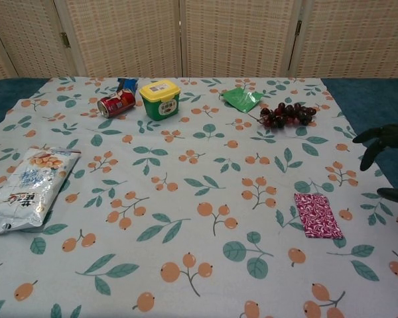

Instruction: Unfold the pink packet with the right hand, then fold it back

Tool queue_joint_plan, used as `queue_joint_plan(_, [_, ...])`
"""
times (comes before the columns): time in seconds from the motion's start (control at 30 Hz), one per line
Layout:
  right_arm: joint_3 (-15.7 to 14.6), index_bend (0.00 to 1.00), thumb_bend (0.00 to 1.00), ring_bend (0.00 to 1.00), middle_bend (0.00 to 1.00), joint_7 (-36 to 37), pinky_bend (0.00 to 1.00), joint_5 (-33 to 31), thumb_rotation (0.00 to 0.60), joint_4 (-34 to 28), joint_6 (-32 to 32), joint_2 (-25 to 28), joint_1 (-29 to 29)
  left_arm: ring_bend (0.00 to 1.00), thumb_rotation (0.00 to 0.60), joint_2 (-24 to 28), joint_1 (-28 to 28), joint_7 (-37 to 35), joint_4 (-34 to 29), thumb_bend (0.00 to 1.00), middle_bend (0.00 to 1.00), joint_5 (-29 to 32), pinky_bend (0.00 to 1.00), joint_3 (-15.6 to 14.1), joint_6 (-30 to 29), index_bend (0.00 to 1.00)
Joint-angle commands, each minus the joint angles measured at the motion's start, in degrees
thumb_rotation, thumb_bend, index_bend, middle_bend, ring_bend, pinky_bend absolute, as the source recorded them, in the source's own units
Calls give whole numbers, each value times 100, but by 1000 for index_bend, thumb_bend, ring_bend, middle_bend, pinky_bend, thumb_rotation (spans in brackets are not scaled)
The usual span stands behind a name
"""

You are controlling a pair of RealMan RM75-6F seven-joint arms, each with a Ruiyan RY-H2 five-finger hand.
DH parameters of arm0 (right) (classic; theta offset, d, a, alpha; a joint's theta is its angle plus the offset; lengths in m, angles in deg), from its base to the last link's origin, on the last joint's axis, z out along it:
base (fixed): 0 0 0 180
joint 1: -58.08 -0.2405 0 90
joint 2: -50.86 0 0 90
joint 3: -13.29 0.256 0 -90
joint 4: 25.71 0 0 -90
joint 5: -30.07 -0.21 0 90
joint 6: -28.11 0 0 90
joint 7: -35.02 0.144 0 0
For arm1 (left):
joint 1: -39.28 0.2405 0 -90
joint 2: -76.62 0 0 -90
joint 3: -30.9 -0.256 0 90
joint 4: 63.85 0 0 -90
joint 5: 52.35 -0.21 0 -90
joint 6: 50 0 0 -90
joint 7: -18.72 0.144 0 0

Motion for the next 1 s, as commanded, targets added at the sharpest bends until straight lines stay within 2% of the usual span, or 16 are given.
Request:
queue_joint_plan(0.03, [-106,368,254,0,140,-68,0,90,231,87,-173,-155,-122,114,600,2,-6,7,-10,215,58,-8,0,3,6,187])
queue_joint_plan(0.4, [-438,371,244,0,125,-361,0,201,224,451,-622,-548,-369,117,600,17,-21,45,-71,215,59,-6,0,-9,67,191])
queue_joint_plan(1.0, [-482,371,244,0,125,-807,0,149,220,893,-595,-935,-517,124,600,33,4,-18,-68,216,60,-31,0,-30,61,197])
